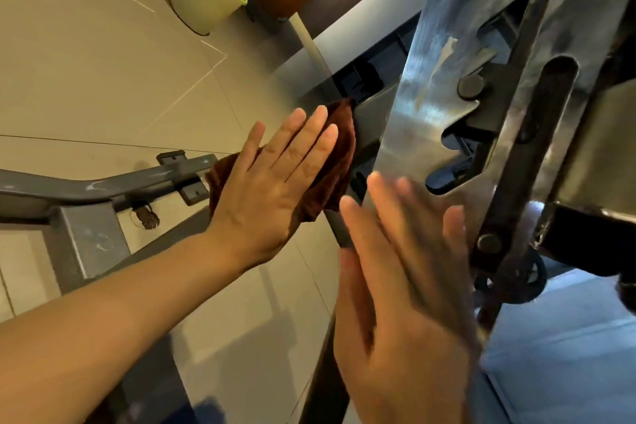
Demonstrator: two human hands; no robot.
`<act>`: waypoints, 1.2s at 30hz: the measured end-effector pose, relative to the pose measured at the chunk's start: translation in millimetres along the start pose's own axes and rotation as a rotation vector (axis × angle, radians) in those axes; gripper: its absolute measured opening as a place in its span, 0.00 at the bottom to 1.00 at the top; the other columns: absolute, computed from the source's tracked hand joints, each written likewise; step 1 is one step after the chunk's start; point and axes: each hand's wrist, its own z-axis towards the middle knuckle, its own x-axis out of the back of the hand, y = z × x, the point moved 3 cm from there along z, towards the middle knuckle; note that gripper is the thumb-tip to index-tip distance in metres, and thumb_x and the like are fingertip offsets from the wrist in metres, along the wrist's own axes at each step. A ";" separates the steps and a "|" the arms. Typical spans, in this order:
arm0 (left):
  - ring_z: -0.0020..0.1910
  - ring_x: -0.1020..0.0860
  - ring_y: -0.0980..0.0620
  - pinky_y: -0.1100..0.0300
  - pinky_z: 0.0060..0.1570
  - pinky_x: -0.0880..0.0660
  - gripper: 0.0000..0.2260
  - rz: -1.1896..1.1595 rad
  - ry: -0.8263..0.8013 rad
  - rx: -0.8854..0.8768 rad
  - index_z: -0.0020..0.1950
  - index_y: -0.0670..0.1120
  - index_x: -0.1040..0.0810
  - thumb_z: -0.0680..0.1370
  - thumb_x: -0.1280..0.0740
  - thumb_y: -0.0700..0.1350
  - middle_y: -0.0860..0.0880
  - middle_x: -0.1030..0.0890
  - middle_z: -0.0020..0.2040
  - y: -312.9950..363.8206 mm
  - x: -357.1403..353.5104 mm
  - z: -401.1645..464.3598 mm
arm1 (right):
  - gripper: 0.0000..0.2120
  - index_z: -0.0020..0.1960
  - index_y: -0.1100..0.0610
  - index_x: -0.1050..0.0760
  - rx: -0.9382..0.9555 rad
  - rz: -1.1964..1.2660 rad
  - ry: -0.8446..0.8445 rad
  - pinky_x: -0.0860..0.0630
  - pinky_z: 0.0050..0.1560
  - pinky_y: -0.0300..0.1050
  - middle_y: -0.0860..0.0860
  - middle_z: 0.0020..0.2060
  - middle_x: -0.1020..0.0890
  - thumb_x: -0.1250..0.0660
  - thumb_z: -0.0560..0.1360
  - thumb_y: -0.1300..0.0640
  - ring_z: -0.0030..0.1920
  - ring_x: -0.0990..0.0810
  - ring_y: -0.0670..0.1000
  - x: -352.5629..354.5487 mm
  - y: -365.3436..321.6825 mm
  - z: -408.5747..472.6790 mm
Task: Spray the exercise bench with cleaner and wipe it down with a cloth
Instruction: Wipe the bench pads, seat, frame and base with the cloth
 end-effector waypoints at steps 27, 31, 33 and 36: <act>0.78 0.50 0.49 0.51 0.76 0.50 0.27 0.025 0.094 -0.065 0.78 0.42 0.50 0.79 0.46 0.40 0.47 0.48 0.78 4.5 0.7 -18.1 | 0.25 0.78 0.60 0.42 0.063 -0.427 -0.002 0.51 0.77 0.54 0.56 0.77 0.41 0.49 0.83 0.52 0.78 0.45 0.55 -22.1 27.8 11.6; 0.77 0.44 0.45 0.52 0.76 0.51 0.28 0.067 0.017 -0.067 0.77 0.41 0.48 0.77 0.46 0.37 0.47 0.46 0.77 -19.1 3.5 -62.6 | 0.26 0.78 0.60 0.43 0.058 -0.435 -0.010 0.52 0.77 0.54 0.56 0.78 0.42 0.49 0.83 0.51 0.78 0.46 0.55 -23.9 27.7 12.7; 0.75 0.42 0.43 0.51 0.75 0.50 0.27 0.094 -0.025 -0.061 0.77 0.40 0.46 0.76 0.47 0.37 0.45 0.45 0.77 -16.7 8.9 -64.5 | 0.25 0.78 0.60 0.43 0.052 -0.430 -0.011 0.53 0.77 0.53 0.56 0.77 0.42 0.49 0.84 0.52 0.78 0.46 0.55 -23.4 28.5 13.1; 0.75 0.42 0.44 0.49 0.75 0.46 0.27 0.079 -0.025 -0.057 0.76 0.40 0.45 0.77 0.47 0.38 0.41 0.43 0.77 -0.3 19.0 -42.6 | 0.25 0.78 0.60 0.43 0.040 -0.431 -0.013 0.53 0.77 0.53 0.56 0.77 0.42 0.48 0.84 0.52 0.78 0.46 0.55 -22.1 28.9 11.9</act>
